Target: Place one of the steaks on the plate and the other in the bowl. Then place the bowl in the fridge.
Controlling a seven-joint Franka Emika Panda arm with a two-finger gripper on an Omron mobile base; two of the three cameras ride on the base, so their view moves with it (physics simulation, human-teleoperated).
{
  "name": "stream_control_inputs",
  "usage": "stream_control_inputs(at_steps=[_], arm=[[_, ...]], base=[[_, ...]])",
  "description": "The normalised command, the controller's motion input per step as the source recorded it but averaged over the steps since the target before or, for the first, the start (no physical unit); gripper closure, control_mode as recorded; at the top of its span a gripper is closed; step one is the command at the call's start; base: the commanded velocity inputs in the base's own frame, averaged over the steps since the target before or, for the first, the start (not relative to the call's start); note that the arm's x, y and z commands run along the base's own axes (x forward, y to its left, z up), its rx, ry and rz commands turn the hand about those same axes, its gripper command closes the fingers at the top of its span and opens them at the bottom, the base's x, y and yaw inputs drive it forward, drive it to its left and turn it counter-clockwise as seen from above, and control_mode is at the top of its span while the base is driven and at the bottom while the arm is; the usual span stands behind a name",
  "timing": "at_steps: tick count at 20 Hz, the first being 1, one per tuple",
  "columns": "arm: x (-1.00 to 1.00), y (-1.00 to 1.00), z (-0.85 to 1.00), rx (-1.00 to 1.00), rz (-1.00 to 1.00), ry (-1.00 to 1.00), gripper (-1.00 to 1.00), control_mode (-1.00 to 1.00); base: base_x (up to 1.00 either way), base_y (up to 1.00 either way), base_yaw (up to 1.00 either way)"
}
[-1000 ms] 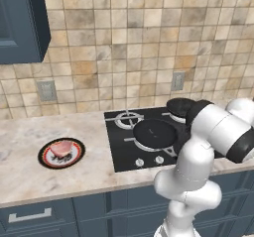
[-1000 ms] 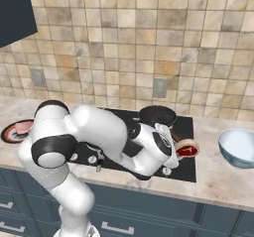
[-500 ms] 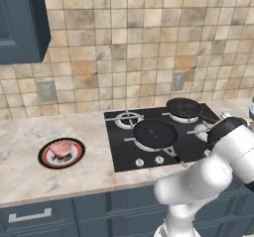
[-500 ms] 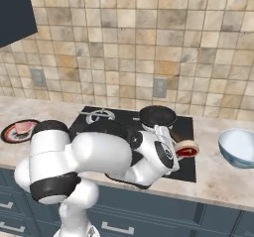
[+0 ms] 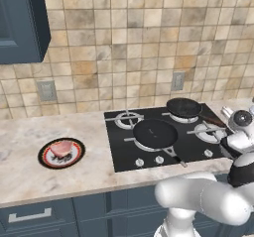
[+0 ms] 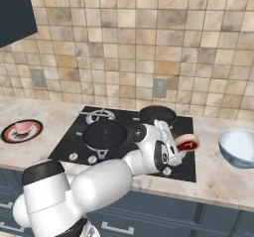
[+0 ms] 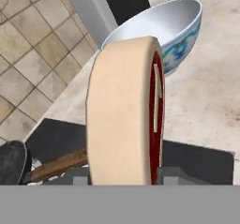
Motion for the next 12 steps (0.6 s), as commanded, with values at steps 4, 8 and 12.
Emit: stream_control_inputs(at_steps=[4,8,12], arm=[[0.05,-0.2,1.0,0.02,0.0,0.28,1.0,-1.0],[0.01,-0.32,0.9,0.0,0.0,0.37,1.0,-1.0],[0.0,-0.53,0.08,0.05,0.0,0.28,1.0,-1.0]], base=[[0.0,0.0,0.0],[0.0,0.0,0.0],[0.0,0.0,0.0]])
